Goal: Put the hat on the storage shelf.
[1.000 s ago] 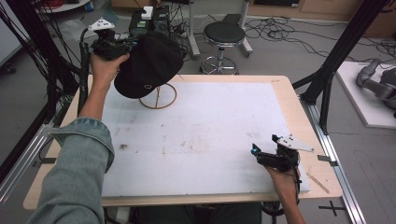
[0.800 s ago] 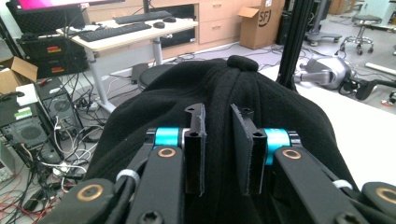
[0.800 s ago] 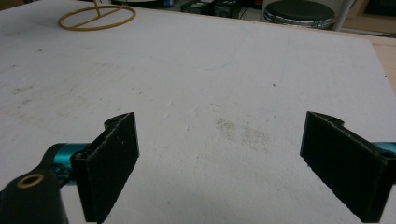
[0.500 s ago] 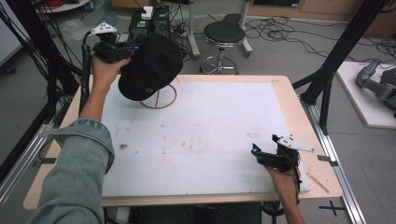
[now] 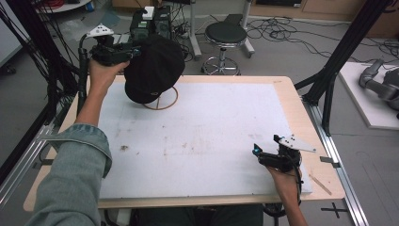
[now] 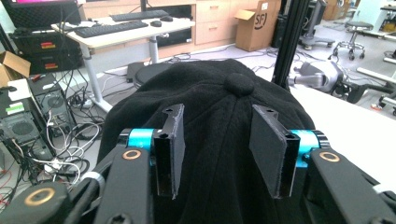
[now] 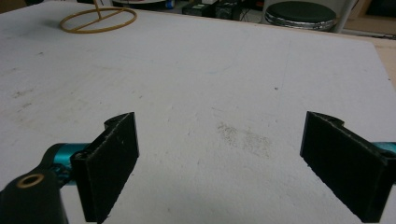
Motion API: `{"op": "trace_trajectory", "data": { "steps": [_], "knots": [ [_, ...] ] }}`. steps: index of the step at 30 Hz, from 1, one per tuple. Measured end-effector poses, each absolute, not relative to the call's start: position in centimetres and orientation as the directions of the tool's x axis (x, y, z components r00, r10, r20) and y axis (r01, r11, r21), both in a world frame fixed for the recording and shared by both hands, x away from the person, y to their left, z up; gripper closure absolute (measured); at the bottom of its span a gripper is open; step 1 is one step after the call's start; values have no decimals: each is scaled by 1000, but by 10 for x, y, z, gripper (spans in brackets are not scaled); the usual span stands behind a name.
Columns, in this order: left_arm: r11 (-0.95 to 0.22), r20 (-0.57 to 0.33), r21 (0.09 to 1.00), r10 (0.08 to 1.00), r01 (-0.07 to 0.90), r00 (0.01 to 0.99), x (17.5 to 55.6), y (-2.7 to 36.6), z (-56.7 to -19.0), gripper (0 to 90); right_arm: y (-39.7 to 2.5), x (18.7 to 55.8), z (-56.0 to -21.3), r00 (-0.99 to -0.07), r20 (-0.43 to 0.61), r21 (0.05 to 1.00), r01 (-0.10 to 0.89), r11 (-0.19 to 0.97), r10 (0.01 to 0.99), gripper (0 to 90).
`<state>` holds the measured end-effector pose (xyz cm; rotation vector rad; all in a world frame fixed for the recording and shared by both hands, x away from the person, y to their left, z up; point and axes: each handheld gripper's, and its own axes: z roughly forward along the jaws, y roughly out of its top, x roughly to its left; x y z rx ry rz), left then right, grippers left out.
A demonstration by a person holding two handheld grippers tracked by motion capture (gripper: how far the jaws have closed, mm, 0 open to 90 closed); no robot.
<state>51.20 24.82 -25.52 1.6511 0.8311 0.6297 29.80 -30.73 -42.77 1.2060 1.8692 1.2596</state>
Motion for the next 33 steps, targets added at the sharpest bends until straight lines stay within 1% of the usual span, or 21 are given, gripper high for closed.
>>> {"op": "trace_trajectory", "data": {
  "steps": [2,6,10,11,18,25,32,33],
  "knots": [
    [-119,-22,975,793,190,609,506,251,-255,511,-305,301,-428,-431,22,922,358,148,902,113],
    [-114,-11,979,796,168,605,489,260,-257,486,-299,306,-428,-445,26,922,356,150,895,113],
    [-102,-19,981,801,168,599,479,267,-260,473,-294,310,-427,-457,26,923,352,154,889,113],
    [-99,-20,981,801,166,598,475,270,-261,457,-291,312,-427,-462,25,923,352,157,887,113],
    [-118,0,979,817,168,576,451,283,-269,421,-285,318,-427,-469,26,922,352,160,883,112],
    [-147,41,980,814,137,580,420,281,-280,391,-281,323,-427,-472,17,924,343,166,882,112],
    [-144,47,982,812,121,582,398,275,-294,369,-280,323,-426,-471,19,928,337,160,882,113],
    [-130,30,983,809,129,588,392,273,-301,369,-280,323,-425,-475,11,928,332,168,880,112]
  ]
}}
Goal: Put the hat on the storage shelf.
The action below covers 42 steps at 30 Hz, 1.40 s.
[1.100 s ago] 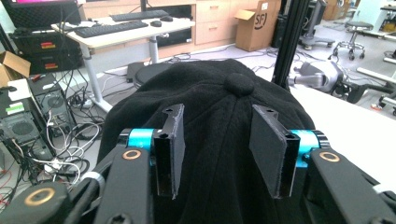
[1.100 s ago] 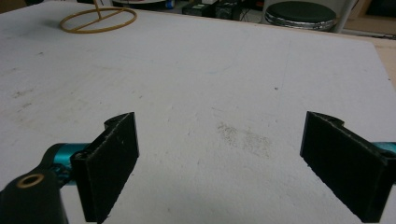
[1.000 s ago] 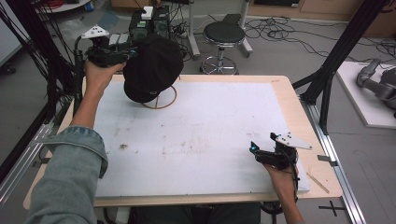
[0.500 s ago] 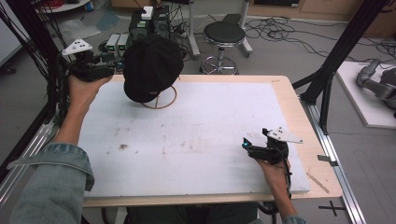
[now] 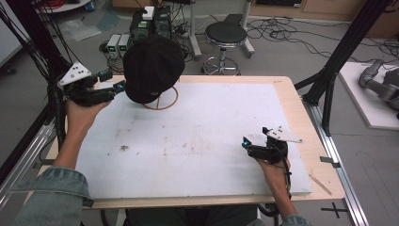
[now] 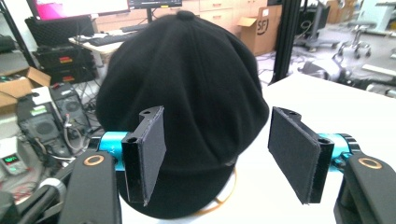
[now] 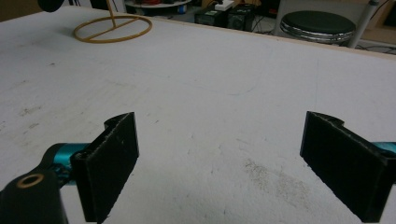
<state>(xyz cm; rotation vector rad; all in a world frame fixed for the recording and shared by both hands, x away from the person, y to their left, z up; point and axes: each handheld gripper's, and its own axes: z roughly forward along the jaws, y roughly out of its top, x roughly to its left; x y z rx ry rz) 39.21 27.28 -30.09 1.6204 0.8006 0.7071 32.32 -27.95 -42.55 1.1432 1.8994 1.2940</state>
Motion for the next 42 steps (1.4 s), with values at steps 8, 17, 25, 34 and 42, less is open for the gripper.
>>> {"op": "trace_trajectory", "data": {
  "steps": [8,17,25,34,42],
  "knots": [
    [-132,39,984,821,123,569,371,270,-323,360,-279,324,-425,-470,5,927,333,173,882,113],
    [-137,44,981,842,135,538,347,273,-347,320,-283,324,-422,-464,-22,935,303,182,886,113],
    [-136,42,981,850,142,525,326,277,-368,315,-284,324,-422,-456,-22,937,300,177,890,112],
    [-134,50,982,860,131,508,312,277,-390,304,-283,325,-422,-452,-22,938,300,175,892,112],
    [-143,47,977,864,156,501,312,282,-407,298,-284,325,-422,-444,-12,939,302,162,896,113]
  ]
}}
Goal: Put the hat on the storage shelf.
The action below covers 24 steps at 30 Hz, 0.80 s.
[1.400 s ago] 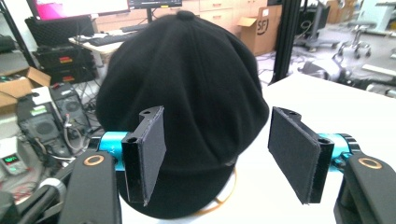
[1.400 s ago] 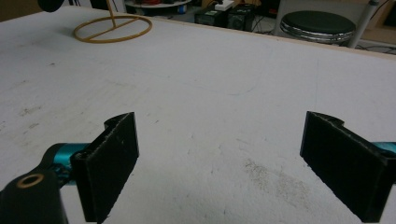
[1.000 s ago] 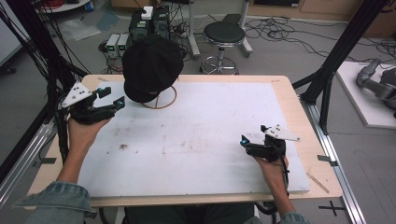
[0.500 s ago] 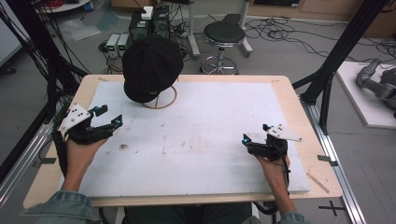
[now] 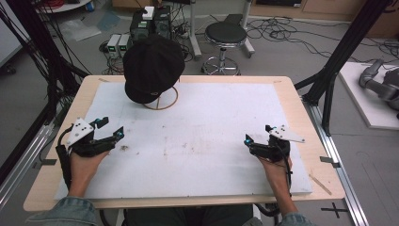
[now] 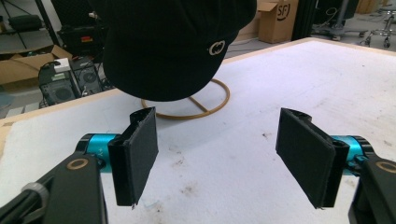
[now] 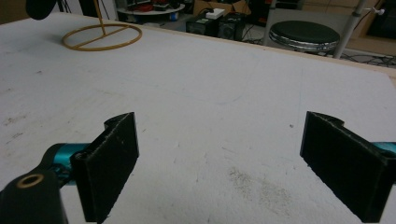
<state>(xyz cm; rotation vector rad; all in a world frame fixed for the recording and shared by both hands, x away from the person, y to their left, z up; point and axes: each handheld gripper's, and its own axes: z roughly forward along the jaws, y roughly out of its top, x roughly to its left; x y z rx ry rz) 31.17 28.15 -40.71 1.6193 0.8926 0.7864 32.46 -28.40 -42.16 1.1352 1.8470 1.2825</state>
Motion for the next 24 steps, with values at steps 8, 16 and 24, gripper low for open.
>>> {"op": "trace_trajectory", "data": {
  "steps": [8,16,24],
  "knots": [
    [-149,44,974,860,168,508,312,284,-414,291,-285,325,-422,-443,-25,938,300,175,896,112],
    [-157,45,972,857,177,513,314,284,-417,290,-284,324,-422,-438,-19,934,312,172,899,113],
    [-165,51,970,857,180,513,314,284,-417,288,-283,324,-422,-441,-26,934,310,180,897,112]
  ]
}}
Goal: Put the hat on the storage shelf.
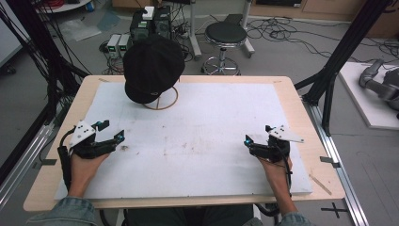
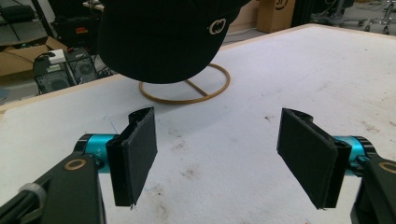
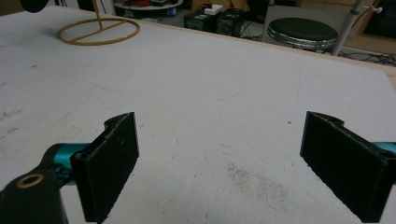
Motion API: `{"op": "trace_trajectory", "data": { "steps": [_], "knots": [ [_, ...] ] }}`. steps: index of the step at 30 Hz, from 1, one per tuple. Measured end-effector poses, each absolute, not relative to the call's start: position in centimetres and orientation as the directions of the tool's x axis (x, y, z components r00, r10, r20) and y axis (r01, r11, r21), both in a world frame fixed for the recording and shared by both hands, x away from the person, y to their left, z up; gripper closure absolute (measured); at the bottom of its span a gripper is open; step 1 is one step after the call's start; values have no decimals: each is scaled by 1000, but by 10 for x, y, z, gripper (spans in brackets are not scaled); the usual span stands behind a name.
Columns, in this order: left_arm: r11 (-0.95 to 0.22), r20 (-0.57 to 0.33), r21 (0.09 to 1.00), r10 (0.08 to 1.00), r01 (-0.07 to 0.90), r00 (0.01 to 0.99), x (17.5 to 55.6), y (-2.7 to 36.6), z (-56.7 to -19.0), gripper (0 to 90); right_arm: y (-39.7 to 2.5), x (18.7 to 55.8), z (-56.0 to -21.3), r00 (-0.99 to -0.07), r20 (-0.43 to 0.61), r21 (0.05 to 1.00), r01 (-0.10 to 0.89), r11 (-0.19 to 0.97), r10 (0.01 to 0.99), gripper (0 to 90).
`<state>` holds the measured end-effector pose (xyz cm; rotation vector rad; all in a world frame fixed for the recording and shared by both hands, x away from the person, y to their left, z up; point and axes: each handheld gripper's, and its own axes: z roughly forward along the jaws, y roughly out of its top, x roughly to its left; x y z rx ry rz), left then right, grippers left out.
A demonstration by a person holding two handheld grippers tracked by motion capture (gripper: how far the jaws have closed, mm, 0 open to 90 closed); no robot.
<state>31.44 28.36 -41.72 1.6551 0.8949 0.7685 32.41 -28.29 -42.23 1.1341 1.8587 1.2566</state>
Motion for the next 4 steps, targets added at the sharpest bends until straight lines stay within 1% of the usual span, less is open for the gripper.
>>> {"op": "trace_trajectory", "data": {
  "steps": [4],
  "knots": [
    [-169,52,968,859,186,510,315,284,-418,284,-283,324,-422,-440,-39,932,307,191,897,113]
  ]
}}
